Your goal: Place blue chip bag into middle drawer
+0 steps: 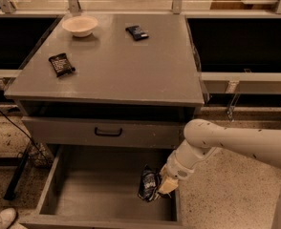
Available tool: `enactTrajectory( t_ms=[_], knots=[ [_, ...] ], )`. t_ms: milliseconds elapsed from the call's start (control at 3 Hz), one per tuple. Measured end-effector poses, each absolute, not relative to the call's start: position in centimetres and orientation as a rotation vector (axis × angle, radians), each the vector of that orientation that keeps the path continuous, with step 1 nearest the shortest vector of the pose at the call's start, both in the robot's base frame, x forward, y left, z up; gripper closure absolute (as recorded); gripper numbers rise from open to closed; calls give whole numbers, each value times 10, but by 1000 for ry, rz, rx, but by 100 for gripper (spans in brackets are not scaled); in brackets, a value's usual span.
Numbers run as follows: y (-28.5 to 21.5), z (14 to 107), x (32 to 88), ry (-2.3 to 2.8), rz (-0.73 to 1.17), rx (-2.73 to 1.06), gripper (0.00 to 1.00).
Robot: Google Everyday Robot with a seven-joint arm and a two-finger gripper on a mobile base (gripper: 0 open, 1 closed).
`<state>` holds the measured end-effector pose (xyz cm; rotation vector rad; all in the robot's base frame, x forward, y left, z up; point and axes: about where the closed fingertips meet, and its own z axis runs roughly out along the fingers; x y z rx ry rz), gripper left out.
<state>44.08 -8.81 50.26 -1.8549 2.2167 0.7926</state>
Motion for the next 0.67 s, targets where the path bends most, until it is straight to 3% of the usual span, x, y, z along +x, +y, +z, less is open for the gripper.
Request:
enactTrajectory(
  t_ms=[667],
  knots=[
    [-82, 476, 441, 2228, 879, -1859, 100]
  ],
)
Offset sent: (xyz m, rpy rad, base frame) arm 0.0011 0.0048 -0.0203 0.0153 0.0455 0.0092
